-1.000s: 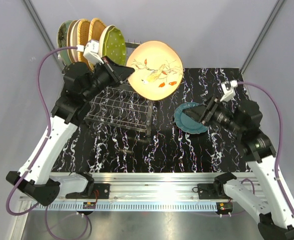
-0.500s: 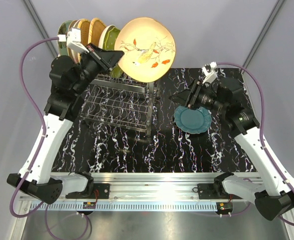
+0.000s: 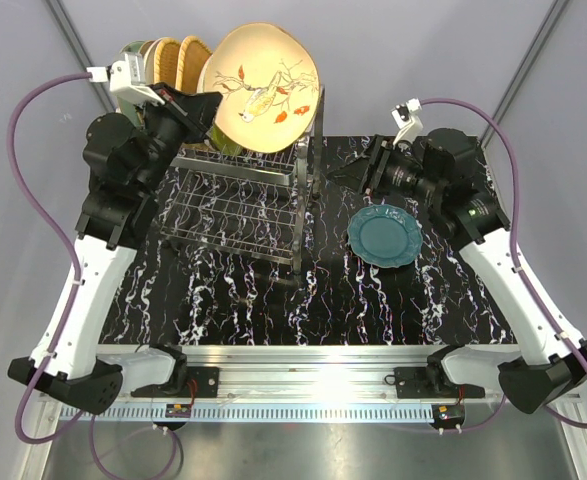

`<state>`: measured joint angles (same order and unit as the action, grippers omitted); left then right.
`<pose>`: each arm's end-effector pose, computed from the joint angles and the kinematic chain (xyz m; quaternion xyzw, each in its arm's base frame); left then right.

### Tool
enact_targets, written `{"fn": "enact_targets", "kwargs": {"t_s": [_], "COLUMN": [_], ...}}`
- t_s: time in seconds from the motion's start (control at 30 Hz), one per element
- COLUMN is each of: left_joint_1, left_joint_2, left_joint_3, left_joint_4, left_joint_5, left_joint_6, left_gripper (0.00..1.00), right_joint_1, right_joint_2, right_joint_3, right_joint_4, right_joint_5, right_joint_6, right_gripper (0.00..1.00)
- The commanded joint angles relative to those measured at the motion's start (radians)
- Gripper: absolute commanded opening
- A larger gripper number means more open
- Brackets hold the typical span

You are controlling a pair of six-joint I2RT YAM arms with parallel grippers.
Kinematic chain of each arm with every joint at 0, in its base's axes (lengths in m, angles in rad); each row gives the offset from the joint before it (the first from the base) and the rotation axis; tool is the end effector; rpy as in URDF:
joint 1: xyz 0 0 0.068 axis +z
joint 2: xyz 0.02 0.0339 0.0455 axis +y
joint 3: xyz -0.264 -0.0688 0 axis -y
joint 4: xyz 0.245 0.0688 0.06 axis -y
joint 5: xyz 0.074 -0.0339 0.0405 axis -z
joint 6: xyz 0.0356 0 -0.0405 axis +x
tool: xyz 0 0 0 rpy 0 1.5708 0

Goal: Load the plates into the dish rack
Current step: Insert the plate into the dish rack

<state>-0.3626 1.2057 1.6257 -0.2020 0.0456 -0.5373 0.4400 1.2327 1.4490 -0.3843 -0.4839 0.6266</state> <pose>0.2163 -0.0838 0.5385 -0.0369 0.6250 -0.3519 0.6958 0.2308 0.1270 0.4561 -0.0848 0.7529 0.4761 0.4464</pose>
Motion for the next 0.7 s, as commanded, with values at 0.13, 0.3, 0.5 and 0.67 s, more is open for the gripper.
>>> {"fn": "enact_targets", "kwargs": {"t_s": [0.13, 0.3, 0.5, 0.67], "left_joint_1": [0.004, 0.002, -0.001, -0.071], "left_joint_2": [-0.023, 0.005, 0.022, 0.023], "left_joint_3": [0.16, 0.191, 0.181, 0.198], "left_joint_4": [0.133, 0.088, 0.078, 0.075], "left_joint_5": [-0.212, -0.25, -0.248, -0.323], "left_joint_6": [0.092, 0.149, 0.221, 0.339], "left_gripper": [0.0, 0.0, 0.0, 0.0], "right_joint_1": [0.014, 0.014, 0.014, 0.014], "right_joint_2": [0.008, 0.013, 0.016, 0.021], "right_joint_3": [-0.009, -0.016, -0.048, -0.076], "right_joint_4": [0.013, -0.001, -0.018, -0.014], "right_joint_5": [-0.013, -0.007, 0.005, 0.007], "right_joint_6": [-0.025, -0.031, -0.041, -0.044], "right_gripper": [0.47, 0.48, 0.48, 0.48]}}
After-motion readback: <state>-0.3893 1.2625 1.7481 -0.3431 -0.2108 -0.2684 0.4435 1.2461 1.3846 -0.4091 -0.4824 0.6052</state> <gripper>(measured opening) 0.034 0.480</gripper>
